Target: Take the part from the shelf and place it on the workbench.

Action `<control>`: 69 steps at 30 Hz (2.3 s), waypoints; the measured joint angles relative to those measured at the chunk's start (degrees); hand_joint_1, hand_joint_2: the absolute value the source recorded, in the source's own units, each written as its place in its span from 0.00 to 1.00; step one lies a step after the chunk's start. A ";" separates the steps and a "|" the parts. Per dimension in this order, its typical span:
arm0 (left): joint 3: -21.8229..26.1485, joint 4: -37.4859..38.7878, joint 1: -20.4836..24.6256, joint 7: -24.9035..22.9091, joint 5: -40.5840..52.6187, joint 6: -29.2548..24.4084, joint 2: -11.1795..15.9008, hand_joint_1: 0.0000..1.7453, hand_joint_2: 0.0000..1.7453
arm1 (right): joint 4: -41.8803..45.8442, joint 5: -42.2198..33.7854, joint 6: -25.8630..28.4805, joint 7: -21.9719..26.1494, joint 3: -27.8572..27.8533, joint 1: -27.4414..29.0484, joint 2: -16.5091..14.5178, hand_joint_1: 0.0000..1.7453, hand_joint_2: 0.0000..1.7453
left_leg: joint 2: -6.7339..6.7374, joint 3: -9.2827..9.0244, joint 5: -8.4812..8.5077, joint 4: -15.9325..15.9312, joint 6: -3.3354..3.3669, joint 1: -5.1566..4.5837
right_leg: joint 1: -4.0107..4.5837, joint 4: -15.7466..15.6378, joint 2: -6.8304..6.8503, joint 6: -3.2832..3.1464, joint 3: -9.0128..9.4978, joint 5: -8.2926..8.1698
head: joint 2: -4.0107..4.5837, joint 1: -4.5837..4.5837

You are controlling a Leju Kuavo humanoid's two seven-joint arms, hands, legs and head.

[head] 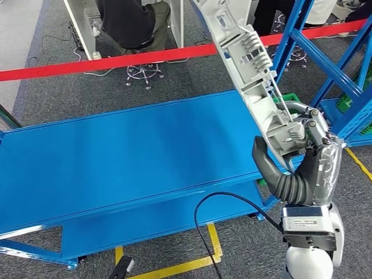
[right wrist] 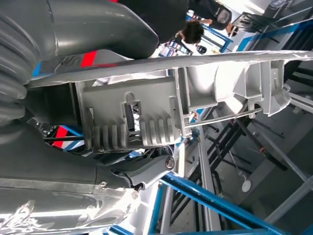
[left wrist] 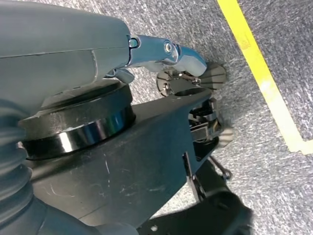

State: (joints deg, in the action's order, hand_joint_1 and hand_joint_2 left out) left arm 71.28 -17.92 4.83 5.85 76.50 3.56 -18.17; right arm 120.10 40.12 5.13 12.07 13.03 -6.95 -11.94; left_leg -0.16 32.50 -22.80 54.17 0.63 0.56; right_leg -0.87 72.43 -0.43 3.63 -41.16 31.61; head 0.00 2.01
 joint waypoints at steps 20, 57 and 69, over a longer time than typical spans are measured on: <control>-0.02 -0.07 0.26 -0.75 0.39 0.06 0.30 0.00 1.00 | 0.17 -0.32 -0.31 -0.05 0.25 0.64 0.21 1.00 1.00 | -0.36 -0.46 -6.42 9.90 -1.62 -0.48 | 0.55 -12.53 -0.36 -2.74 2.24 -9.54 | 0.00 0.39; -0.03 -0.02 0.09 -0.61 0.61 0.31 0.14 0.00 1.00 | 0.88 -7.70 -4.39 1.58 -0.64 2.20 1.16 1.00 1.00 | -0.24 -4.60 -5.64 1.20 -0.30 -0.53 | 0.24 -13.31 0.12 -0.28 1.51 -10.46 | 0.00 0.54; -0.02 0.00 0.11 -0.31 0.60 0.55 0.08 0.00 1.00 | 1.38 -5.37 -4.04 1.74 -0.92 2.81 1.34 1.00 1.00 | 0.05 3.30 2.06 1.37 -0.05 -1.80 | 1.39 -16.09 0.14 -1.99 14.11 -2.22 | 0.00 0.17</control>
State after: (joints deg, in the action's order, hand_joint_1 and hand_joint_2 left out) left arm 71.25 -17.92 4.94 5.55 77.10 4.11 -18.09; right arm 121.49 34.75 1.08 13.81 12.11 -4.14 -10.61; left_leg -0.12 35.80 -20.74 55.54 0.58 -1.24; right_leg 0.52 56.34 -0.29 1.64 -27.05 29.39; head 0.00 2.17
